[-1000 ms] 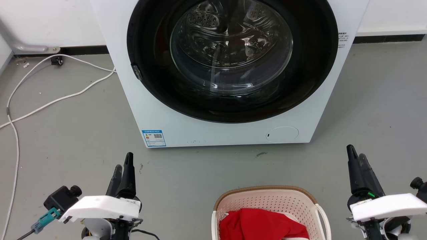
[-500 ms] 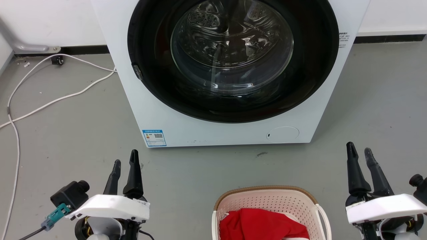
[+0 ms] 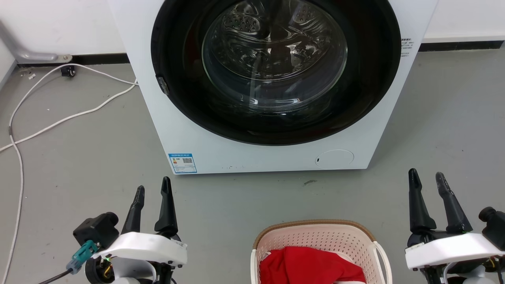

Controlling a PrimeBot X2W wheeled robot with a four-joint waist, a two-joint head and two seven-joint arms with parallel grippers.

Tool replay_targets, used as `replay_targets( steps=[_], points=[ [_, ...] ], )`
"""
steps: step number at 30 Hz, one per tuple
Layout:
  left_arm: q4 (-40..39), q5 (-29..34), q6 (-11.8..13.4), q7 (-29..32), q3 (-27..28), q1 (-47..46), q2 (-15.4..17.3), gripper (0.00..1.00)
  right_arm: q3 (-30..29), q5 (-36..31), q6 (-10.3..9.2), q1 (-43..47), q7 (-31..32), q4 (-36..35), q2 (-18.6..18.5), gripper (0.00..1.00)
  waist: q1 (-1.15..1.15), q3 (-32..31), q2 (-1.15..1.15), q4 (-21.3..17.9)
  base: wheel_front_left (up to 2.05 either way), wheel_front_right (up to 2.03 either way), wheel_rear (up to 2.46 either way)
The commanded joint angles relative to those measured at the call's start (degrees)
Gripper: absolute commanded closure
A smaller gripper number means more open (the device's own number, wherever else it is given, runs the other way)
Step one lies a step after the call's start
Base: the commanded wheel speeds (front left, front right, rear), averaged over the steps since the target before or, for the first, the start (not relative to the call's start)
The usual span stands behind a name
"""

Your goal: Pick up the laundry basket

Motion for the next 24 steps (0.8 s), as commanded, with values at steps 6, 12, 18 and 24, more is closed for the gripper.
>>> replay_targets(
  steps=[6, 12, 18, 24],
  points=[
    [-1.0, 4.9, 0.7, -1.4, -0.9, 0.3, 0.2, 0.0, -0.1, -4.8, 0.0, 0.5, -1.4, -1.5, -0.2, 0.0, 0.0, 0.0, 0.0, 0.0, 0.0, 0.0, 0.0],
    [-0.9, 8.1, 1.0, -2.2, -1.5, 0.6, 0.2, 0.0, 0.0, -7.9, 0.0, 0.9, -2.1, -2.1, -0.2, 0.0, 0.0, 0.0, 0.0, 0.0, 0.0, 0.0, 0.0],
    [-0.4, 10.8, 1.2, -3.0, -2.0, 0.9, 0.2, 0.0, 0.5, -11.3, 0.0, 1.4, -3.0, -2.2, -0.2, 0.0, 0.0, -0.1, 0.0, 0.0, 0.0, 0.0, 0.0],
    [0.1, 12.9, 1.1, -3.8, -2.3, 1.1, 0.2, 0.0, 0.6, -13.9, 0.0, 1.9, -3.8, -2.3, -0.2, 0.0, 0.0, -0.2, 0.0, 0.0, 0.0, 0.0, 0.0]
  ],
)
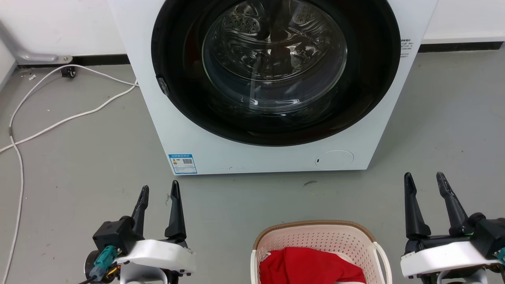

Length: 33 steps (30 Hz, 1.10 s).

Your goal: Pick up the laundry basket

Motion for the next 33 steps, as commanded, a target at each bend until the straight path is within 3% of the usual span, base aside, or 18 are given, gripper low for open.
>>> replay_targets(
  steps=[1, 33],
  points=[
    [-0.1, 1.4, 0.2, -0.6, -0.3, 0.3, 0.2, 0.0, 0.1, -1.5, 0.0, 0.5, -0.6, -0.7, -0.2, 0.0, 0.0, 0.0, 0.0, 0.0, 0.0, 0.0, 0.0],
    [2.0, 14.1, 1.5, -4.1, -2.1, 1.6, 0.2, 0.0, -0.2, -10.5, -0.01, 2.1, -4.1, -0.3, -0.3, 0.0, 0.0, -0.2, 0.0, 0.2, 0.0, 0.0, 0.0]
  ],
)
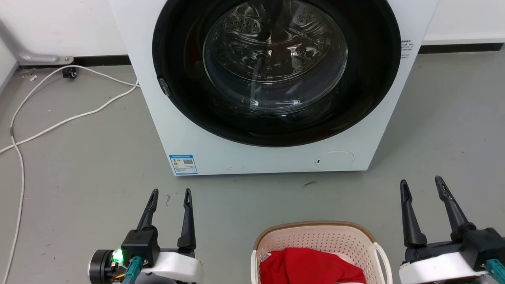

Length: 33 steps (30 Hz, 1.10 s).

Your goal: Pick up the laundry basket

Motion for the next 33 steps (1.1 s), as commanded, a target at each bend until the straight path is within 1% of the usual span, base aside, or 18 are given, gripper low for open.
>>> replay_targets(
  steps=[1, 8, 25, 30, 32, 33],
  points=[
    [0.1, 0.2, 0.1, -0.2, -0.1, 0.5, 0.1, 0.0, -0.1, 0.1, -0.02, 0.4, -0.2, 0.2, -0.2, 0.0, 0.0, 0.0, 0.0, 0.0, 0.0, 0.0, 0.0],
    [0.5, -0.2, -0.1, -0.2, 0.0, 0.6, 0.1, 0.0, -0.3, 1.8, -0.02, 0.3, -0.2, 0.8, -0.2, 0.0, 0.0, 0.1, 0.0, 0.0, 0.0, 0.0, 0.0],
    [0.8, 0.2, -0.3, -0.2, 0.2, 0.3, 0.1, 0.0, -0.4, 2.7, -0.02, -0.1, -0.2, 1.5, -0.2, 0.0, 0.0, 0.7, 0.0, -0.2, 0.0, 0.0, 0.0],
    [2.4, 0.0, -1.3, -0.2, -1.0, -1.4, 0.1, 0.0, -1.2, 1.0, -0.02, -1.1, -0.2, 2.9, -0.2, 0.0, 0.0, 2.0, 0.0, -0.4, 0.0, 0.0, 0.0],
    [3.4, 0.1, -2.1, -0.2, -2.0, -2.3, 0.1, 0.0, -1.8, 0.1, -0.02, -1.9, -0.2, 3.8, -0.2, 0.0, 0.0, 3.3, 0.0, -0.7, 0.0, 0.0, 0.0],
    [4.4, 0.1, -2.6, -0.2, -3.1, -3.9, 0.1, 0.0, -2.5, -1.2, -0.02, -3.1, -0.2, 5.1, -0.2, 0.0, 0.0, 5.1, 0.0, -1.0, 0.0, 0.0, 0.0]
  ],
)
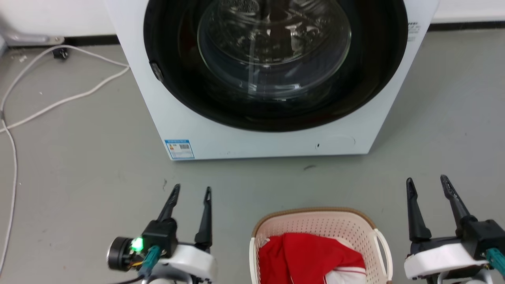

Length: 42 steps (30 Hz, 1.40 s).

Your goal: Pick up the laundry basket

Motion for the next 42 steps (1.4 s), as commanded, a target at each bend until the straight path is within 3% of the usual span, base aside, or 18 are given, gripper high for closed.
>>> replay_targets(
  steps=[1, 19, 25, 42],
  points=[
    [1.0, 0.1, -0.5, -0.2, -1.0, -1.9, 0.1, 0.0, -0.8, -1.0, -0.02, -1.6, -0.1, 1.1, -0.2, 0.0, 0.0, 2.5, 0.0, -0.5, 0.0, 0.0, 0.0],
    [25.6, -3.8, -4.0, -0.2, -11.3, -18.6, 0.1, 0.0, -6.7, -10.1, -0.03, -15.5, -0.2, 17.7, -0.1, 0.0, 0.0, 22.1, 0.0, -3.9, 0.0, 0.0, 0.0],
    [34.7, -5.7, -5.4, -0.2, -13.4, -23.1, 0.1, 0.0, -7.5, -13.0, -0.03, -19.9, -0.2, 24.2, -0.1, 0.0, 0.0, 26.9, 0.0, -4.7, 0.0, 0.0, 0.0],
    [51.2, -13.7, -8.0, -0.2, -20.0, -34.6, 0.1, 0.0, -9.3, -20.1, -0.04, -33.6, -0.1, 45.5, -0.1, 0.0, 0.0, 38.5, 0.0, -5.1, 0.0, 0.0, 0.0]
  ],
)
